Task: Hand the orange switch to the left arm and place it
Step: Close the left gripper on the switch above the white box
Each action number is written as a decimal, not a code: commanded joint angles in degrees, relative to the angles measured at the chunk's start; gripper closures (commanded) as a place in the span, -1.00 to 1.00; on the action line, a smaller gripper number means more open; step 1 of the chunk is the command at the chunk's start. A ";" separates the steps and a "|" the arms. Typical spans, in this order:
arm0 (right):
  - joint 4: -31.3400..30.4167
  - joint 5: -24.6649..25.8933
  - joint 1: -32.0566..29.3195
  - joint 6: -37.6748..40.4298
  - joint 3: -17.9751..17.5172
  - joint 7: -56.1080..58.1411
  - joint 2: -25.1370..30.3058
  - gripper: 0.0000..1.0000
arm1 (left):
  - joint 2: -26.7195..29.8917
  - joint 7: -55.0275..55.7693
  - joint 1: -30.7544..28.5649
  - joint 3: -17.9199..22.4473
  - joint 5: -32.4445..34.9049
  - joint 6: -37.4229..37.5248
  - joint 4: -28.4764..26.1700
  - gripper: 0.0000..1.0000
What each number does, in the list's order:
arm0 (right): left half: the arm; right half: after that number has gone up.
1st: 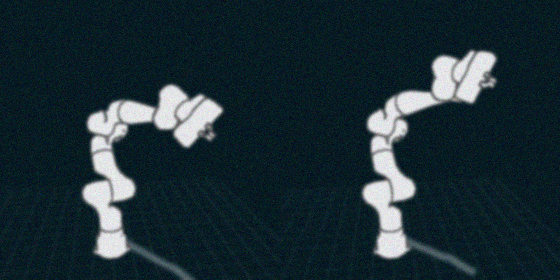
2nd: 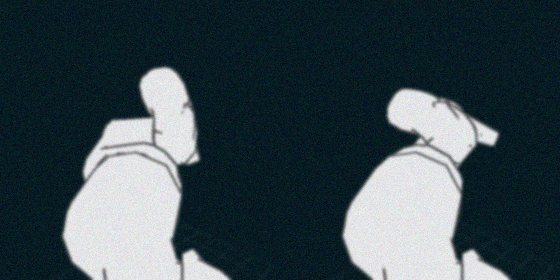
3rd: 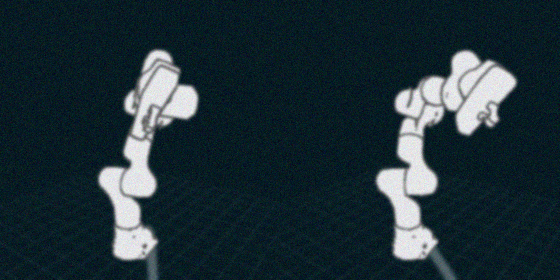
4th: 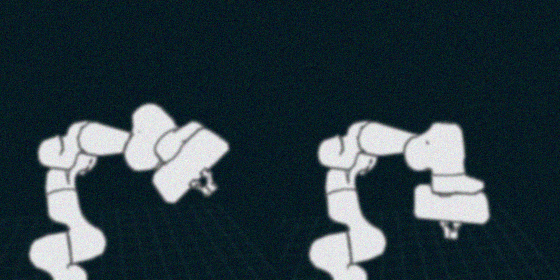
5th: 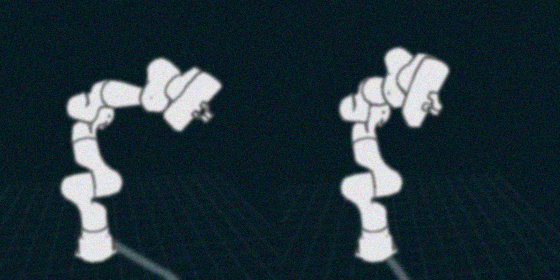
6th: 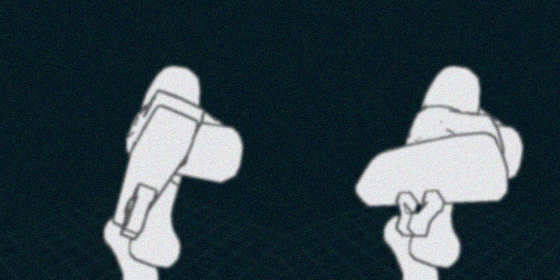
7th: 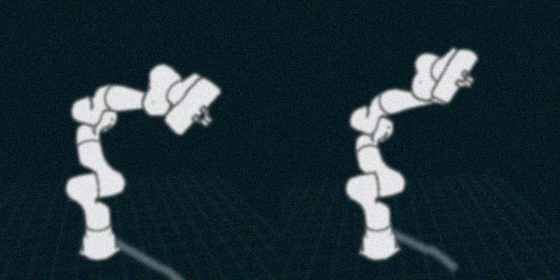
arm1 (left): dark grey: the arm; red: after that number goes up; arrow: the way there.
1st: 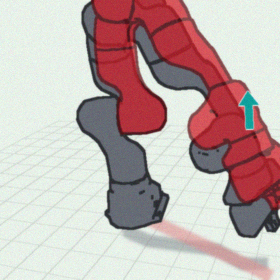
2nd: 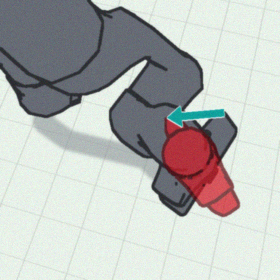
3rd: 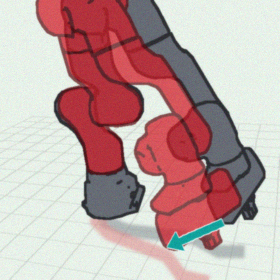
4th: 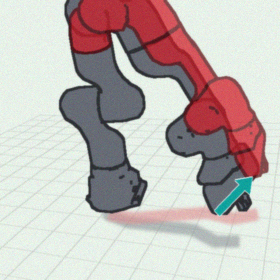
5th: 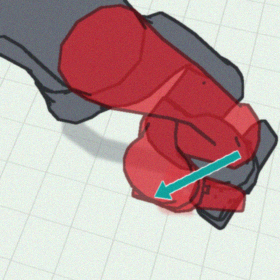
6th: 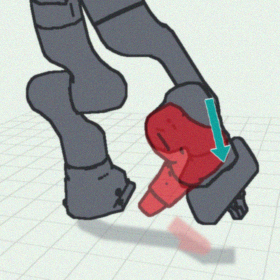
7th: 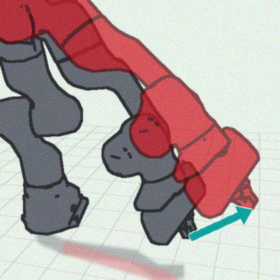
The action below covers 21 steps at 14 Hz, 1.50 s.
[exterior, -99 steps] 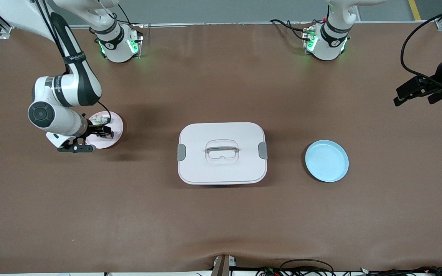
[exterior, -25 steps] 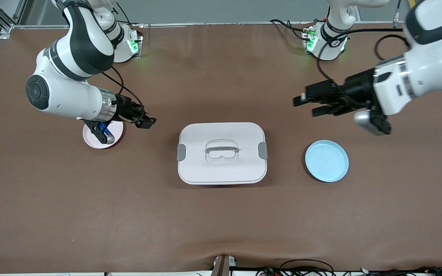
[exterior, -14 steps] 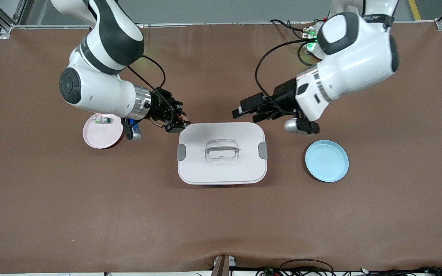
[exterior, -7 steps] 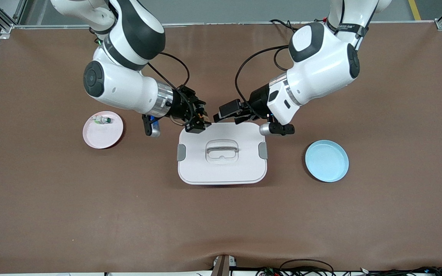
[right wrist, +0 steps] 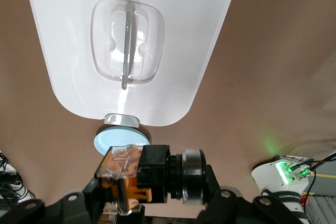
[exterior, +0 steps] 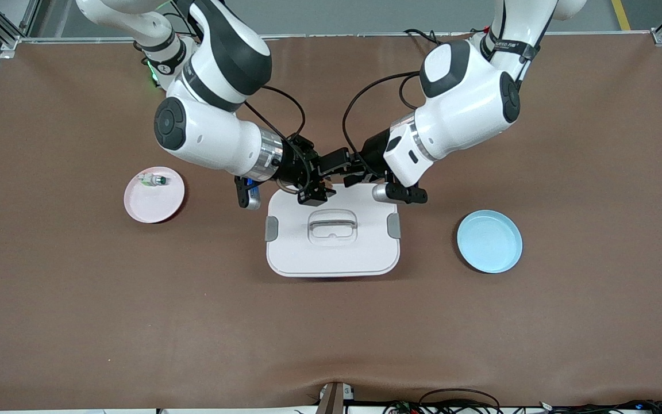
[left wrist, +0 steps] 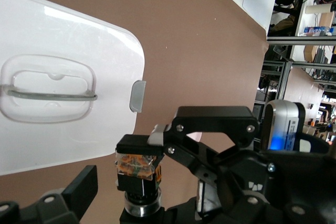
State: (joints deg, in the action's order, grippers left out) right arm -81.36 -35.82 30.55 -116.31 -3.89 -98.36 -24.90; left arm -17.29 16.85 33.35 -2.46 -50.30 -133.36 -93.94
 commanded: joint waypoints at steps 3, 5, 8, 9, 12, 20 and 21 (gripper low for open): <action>5.95 -1.01 -0.66 0.39 0.38 -2.02 -3.23 1.00 | 0.42 -7.09 -0.48 0.00 -0.94 -0.06 -2.56 -1.00; 6.12 -1.09 -1.10 0.39 0.38 -2.10 -3.32 1.00 | 0.33 -7.27 -0.66 0.00 -1.12 0.12 -2.66 -1.00; 6.38 -1.09 -1.28 0.39 0.38 -2.45 -3.49 1.00 | -0.11 -7.19 -0.57 0.00 -2.43 -0.40 -2.13 -1.00; 6.82 -1.09 -1.28 0.21 0.38 -2.72 -3.84 1.00 | -0.28 -7.19 -0.48 0.09 -4.35 -0.49 -1.95 -1.00; 8.84 -1.09 -0.49 0.12 0.38 -5.26 -4.81 1.00 | -0.46 -7.19 -0.31 0.09 -7.44 -2.42 -1.86 -1.00; 12.45 -3.46 -1.10 0.56 0.20 -8.78 -6.30 1.00 | -2.13 -7.19 0.22 0.09 -9.38 -5.94 -1.25 -1.00; 12.54 -4.25 -1.19 0.56 0.20 -8.78 -6.30 1.00 | -2.22 -7.19 0.22 0.09 -9.38 -5.94 -1.08 -1.00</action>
State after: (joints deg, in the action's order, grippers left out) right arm -71.28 -38.19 29.91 -116.47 -3.37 -106.02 -30.13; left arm -18.98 10.99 33.13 -2.46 -58.00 -138.28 -96.05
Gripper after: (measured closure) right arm 0.273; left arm 0.000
